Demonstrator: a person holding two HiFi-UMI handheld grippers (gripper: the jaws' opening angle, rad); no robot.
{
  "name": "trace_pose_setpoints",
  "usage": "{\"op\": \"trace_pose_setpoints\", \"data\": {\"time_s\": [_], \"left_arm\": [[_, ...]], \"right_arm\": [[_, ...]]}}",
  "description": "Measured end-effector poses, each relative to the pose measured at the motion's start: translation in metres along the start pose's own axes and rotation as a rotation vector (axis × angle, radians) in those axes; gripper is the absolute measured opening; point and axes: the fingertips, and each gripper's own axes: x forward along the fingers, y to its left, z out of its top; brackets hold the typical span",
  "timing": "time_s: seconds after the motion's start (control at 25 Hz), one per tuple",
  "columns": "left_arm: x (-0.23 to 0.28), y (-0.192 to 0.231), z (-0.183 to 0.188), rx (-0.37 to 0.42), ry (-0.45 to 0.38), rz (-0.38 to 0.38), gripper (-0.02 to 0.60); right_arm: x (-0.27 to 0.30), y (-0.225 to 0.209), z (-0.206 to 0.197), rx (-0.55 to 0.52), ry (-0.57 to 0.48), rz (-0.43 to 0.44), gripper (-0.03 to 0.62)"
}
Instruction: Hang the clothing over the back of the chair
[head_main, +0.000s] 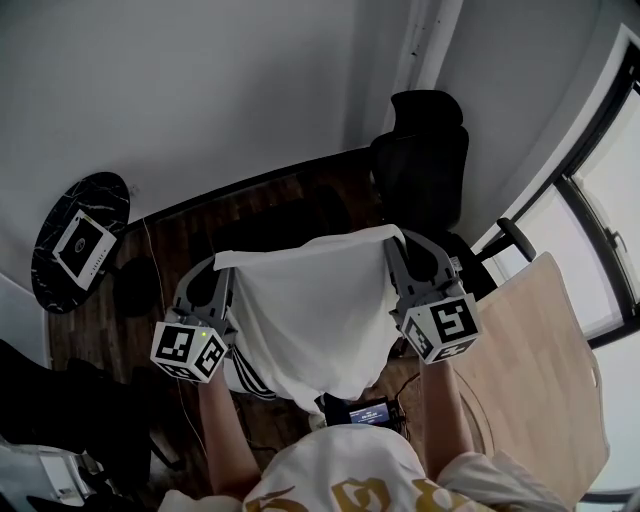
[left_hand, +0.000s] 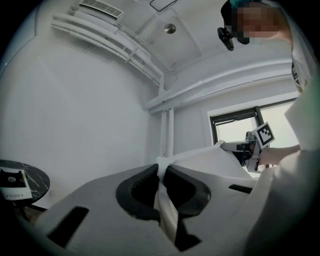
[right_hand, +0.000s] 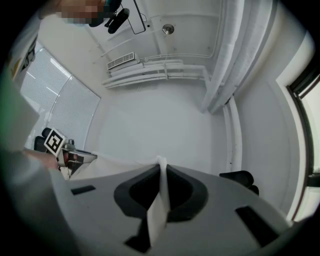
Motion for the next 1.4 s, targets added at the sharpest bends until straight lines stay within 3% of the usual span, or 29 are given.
{"op": "trace_pose_setpoints", "data": {"time_s": [0.64,0.92,1.4], "left_arm": [[0.038,0.025,-0.069,-0.003,0.152,0.029,0.04],[0.05,0.028,-0.097,0.047,0.231,0.041,0.04],[0.062,0.031,-0.144,0.067,0.352,0.034,0.04]], "right_arm": [[0.049,-0.016,-0.07,0.047,0.132,0.083,0.026],[0.064,-0.021,-0.101,-0.001,0.203,0.12,0.026],[0.079,-0.023,-0.151,-0.012,0.298,0.201,0.028]]}}
